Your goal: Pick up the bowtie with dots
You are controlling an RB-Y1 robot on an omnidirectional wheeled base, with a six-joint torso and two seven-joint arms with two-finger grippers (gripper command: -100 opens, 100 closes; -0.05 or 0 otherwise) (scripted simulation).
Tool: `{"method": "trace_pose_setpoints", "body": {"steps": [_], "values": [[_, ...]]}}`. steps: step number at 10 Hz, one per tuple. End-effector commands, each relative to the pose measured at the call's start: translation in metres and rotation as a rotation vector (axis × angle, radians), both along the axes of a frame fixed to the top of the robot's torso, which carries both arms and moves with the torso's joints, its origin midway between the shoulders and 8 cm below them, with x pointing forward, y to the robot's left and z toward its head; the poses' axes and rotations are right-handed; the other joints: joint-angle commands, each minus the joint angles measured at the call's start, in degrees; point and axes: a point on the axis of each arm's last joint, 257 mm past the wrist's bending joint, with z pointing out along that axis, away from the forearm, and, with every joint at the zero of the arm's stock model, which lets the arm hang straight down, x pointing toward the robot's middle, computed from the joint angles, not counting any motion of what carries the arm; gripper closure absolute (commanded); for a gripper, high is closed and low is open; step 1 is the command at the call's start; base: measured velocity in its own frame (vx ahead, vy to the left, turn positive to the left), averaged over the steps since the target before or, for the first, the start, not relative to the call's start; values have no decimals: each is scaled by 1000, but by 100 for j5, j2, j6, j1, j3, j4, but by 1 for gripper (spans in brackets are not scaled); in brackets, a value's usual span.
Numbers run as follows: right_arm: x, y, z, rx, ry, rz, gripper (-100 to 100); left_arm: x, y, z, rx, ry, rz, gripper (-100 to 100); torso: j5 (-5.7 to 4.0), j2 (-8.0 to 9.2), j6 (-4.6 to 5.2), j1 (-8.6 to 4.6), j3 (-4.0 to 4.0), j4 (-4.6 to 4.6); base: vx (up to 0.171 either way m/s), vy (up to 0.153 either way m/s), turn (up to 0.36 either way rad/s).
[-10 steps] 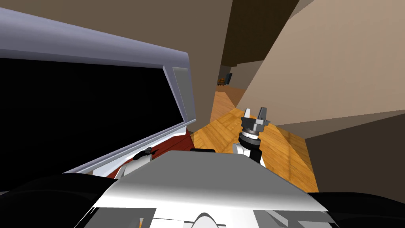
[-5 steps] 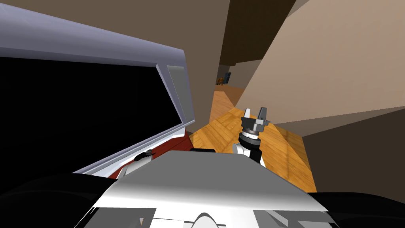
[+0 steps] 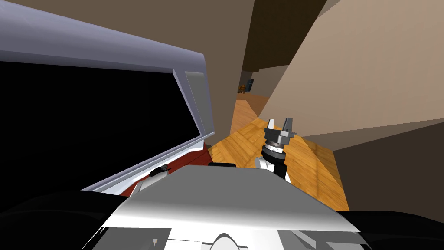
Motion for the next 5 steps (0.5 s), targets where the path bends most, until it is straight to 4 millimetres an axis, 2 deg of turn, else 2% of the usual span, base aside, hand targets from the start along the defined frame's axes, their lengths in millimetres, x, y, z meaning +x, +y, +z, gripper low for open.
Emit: {"method": "trace_pose_setpoints", "body": {"steps": [1, 4, 5], "values": [[0, 0, 0, 0, 0, 0, 0, 0, 0, 0, 0, 0, 0, 100, 0, 0, 0, 0, 0, 0, -3, 1, 16], [0, 0, 0, 0, 0, 0, 0, 1, 0, 0, -1, -3, 2, 100, 0, -3, 3, -2, -4, -5, 0, 0, 0], [0, 0, 0, 0, 0, 0, 0, 1, 0, 0, -1, -4, 3, 0, -1, -3, 4, -3, -4, -5, 0, 0, 0]]}}
